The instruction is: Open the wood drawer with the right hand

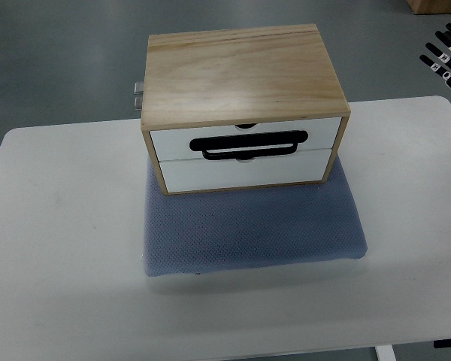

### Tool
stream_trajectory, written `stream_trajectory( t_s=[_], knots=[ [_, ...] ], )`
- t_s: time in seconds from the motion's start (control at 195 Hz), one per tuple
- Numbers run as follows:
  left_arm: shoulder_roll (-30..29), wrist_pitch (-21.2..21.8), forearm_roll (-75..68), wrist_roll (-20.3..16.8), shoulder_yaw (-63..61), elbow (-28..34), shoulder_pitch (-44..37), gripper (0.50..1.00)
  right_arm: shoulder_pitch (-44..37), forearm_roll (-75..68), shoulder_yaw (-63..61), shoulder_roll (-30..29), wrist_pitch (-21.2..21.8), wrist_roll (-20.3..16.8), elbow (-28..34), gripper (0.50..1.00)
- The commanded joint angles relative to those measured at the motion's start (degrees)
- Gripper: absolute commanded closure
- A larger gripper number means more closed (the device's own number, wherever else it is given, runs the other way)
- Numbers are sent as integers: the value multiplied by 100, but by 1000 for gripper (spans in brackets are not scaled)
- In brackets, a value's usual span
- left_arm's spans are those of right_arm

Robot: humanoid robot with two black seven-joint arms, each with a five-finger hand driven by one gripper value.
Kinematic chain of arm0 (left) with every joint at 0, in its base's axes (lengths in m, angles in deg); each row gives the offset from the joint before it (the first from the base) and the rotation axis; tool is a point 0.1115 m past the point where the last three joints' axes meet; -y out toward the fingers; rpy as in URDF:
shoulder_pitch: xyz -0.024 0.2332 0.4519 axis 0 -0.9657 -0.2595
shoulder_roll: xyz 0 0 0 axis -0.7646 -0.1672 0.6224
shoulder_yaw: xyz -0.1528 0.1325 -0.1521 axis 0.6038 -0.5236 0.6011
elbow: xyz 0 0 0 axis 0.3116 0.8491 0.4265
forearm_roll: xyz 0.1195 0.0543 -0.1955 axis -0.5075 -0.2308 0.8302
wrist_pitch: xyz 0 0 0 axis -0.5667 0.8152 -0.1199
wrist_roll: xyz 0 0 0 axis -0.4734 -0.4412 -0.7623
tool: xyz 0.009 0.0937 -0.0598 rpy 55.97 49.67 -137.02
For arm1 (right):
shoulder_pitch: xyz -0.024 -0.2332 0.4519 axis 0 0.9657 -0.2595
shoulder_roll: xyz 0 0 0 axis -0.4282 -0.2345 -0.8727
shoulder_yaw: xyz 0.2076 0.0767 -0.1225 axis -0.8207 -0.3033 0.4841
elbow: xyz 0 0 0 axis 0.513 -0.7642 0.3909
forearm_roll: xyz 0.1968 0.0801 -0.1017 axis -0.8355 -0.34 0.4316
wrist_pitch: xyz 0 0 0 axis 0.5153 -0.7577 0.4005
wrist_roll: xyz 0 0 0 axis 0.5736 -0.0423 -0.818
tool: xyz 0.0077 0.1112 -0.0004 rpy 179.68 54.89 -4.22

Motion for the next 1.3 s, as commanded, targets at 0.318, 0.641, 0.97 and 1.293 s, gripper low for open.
stream_trajectory(
  t_s=[0.318,0.641,0.97,1.293],
  knots=[
    [0,0,1,0,-1,-1,0,500,-100,1825,32,455,60,732,117,556],
    [0,0,1,0,8,-1,0,500,-329,3292,32,903,60,1039,311,556],
    [0,0,1,0,-1,-1,0,500,-1049,3978,1042,2239,60,1593,2367,556],
    [0,0,1,0,-1,-1,0,500,-2227,4716,1843,2521,60,1584,3730,556]
  ],
)
